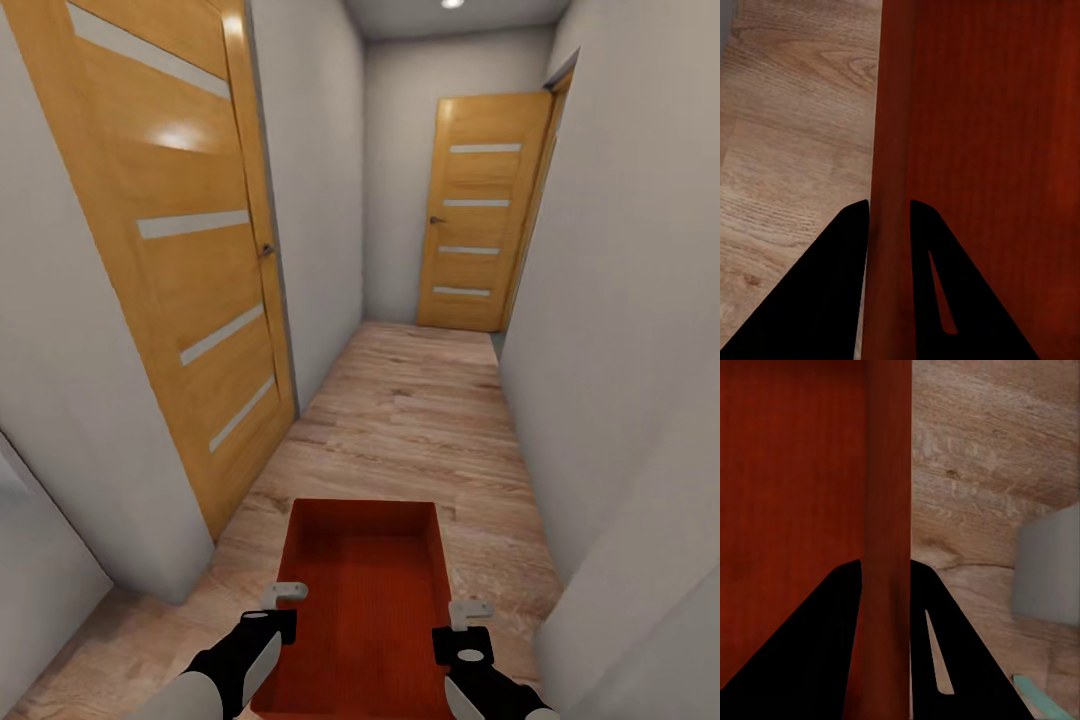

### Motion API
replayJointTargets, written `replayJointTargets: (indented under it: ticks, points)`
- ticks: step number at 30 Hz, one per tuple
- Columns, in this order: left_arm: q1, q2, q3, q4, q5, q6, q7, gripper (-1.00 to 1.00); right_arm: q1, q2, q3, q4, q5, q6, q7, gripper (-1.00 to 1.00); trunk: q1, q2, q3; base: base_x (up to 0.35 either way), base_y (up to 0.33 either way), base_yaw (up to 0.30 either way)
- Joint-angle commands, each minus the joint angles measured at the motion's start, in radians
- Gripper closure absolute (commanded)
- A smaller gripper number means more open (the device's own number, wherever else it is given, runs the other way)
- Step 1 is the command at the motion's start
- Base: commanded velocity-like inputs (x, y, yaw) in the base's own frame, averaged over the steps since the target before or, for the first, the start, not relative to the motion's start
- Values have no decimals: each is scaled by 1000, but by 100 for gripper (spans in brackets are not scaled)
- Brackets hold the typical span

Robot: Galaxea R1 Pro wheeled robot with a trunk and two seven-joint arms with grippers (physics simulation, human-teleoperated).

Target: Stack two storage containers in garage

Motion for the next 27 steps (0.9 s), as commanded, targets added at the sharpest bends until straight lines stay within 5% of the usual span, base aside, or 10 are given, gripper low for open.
replayJointTargets:
  ticks: [1, 9, 27]
  points:
    - [0, 4, -5, -6, -25, 9, 13, 100, -1, -1, -5, 14, -16, -1, -10, 100, 1, 0, -1, 322, 0, 0]
    - [0, 4, -5, -6, -25, 9, 13, 100, -1, -1, -6, 14, -16, -1, -11, 100, 1, 0, -1, 322, 0, -20]
    - [0, 4, -5, -6, -25, 9, 13, 100, -1, -1, -6, 14, -16, -1, -12, 100, 1, 0, -1, 322, 0, -220]
